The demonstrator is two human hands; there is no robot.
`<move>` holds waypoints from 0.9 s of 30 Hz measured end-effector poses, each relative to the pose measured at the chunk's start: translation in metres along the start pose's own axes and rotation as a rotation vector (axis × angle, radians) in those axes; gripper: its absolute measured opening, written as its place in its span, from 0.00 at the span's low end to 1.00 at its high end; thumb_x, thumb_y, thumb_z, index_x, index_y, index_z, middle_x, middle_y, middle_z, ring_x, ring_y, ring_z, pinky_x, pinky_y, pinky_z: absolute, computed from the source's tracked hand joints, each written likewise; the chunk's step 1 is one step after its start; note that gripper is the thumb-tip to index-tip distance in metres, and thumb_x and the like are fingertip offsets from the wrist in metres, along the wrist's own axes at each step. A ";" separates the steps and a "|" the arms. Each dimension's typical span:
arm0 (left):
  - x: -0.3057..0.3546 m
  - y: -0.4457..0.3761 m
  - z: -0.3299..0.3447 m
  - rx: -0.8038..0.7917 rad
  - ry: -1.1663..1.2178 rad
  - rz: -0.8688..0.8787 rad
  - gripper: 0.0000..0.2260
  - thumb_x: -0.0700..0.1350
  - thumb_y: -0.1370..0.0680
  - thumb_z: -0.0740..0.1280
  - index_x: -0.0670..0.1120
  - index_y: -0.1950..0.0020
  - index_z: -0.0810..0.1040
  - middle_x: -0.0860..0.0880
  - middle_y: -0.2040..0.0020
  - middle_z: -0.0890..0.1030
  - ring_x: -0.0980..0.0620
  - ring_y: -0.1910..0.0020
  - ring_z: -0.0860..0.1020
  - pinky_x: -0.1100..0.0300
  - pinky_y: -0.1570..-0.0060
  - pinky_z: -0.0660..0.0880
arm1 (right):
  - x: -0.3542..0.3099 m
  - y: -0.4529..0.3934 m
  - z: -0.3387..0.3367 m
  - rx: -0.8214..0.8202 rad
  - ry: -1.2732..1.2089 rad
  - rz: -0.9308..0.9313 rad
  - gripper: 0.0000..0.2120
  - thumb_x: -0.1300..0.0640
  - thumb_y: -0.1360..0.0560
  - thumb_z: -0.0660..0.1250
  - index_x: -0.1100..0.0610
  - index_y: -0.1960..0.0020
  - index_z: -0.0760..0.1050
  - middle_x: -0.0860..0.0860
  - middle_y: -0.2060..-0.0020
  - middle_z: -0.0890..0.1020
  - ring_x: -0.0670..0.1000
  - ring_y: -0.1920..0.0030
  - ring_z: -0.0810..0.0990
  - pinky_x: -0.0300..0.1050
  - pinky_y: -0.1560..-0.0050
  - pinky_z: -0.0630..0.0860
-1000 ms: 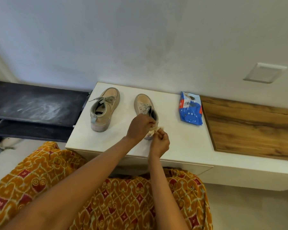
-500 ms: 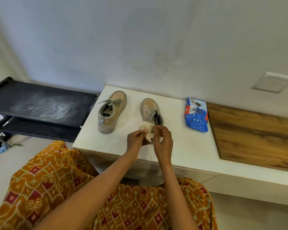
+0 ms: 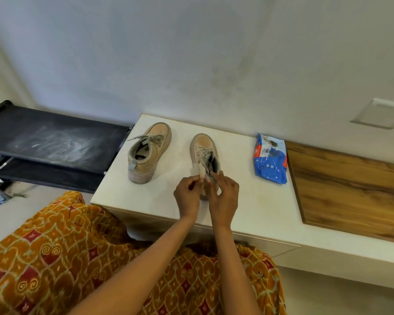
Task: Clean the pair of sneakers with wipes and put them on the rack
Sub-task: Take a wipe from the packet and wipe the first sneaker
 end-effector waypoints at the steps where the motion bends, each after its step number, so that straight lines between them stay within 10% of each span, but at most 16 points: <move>1: -0.005 0.003 -0.001 -0.012 -0.007 0.004 0.05 0.38 0.25 0.68 0.42 0.52 0.82 0.49 0.57 0.82 0.56 0.58 0.79 0.74 0.56 0.73 | 0.001 0.000 0.000 0.028 0.019 -0.016 0.10 0.56 0.26 0.69 0.53 0.45 0.80 0.49 0.48 0.82 0.51 0.43 0.74 0.46 0.52 0.77; 9: 0.000 -0.030 -0.003 0.017 0.017 -0.145 0.05 0.38 0.26 0.69 0.42 0.53 0.84 0.45 0.57 0.84 0.52 0.59 0.80 0.61 0.53 0.76 | 0.000 -0.001 0.002 0.069 0.119 -0.051 0.09 0.54 0.26 0.67 0.51 0.47 0.81 0.50 0.47 0.83 0.54 0.39 0.75 0.51 0.44 0.73; 15: -0.006 -0.010 -0.003 -0.012 -0.004 -0.063 0.06 0.39 0.25 0.68 0.41 0.51 0.83 0.47 0.57 0.84 0.57 0.60 0.79 0.77 0.59 0.72 | -0.001 0.002 0.003 0.082 0.229 -0.087 0.10 0.57 0.28 0.71 0.50 0.47 0.81 0.52 0.45 0.82 0.57 0.36 0.74 0.57 0.38 0.70; 27: 0.002 -0.025 -0.006 -0.093 -0.071 0.043 0.05 0.39 0.25 0.69 0.42 0.51 0.82 0.50 0.56 0.83 0.58 0.58 0.79 0.76 0.58 0.72 | -0.005 0.004 0.003 0.048 0.455 -0.327 0.16 0.49 0.22 0.61 0.52 0.38 0.77 0.49 0.38 0.78 0.56 0.28 0.65 0.58 0.28 0.55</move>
Point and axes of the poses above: each hand's wrist, its own y-axis away from the middle knuckle, its own z-axis out of the palm, x = y × z, the point moved 3 cm from there along -y, towards the middle knuckle
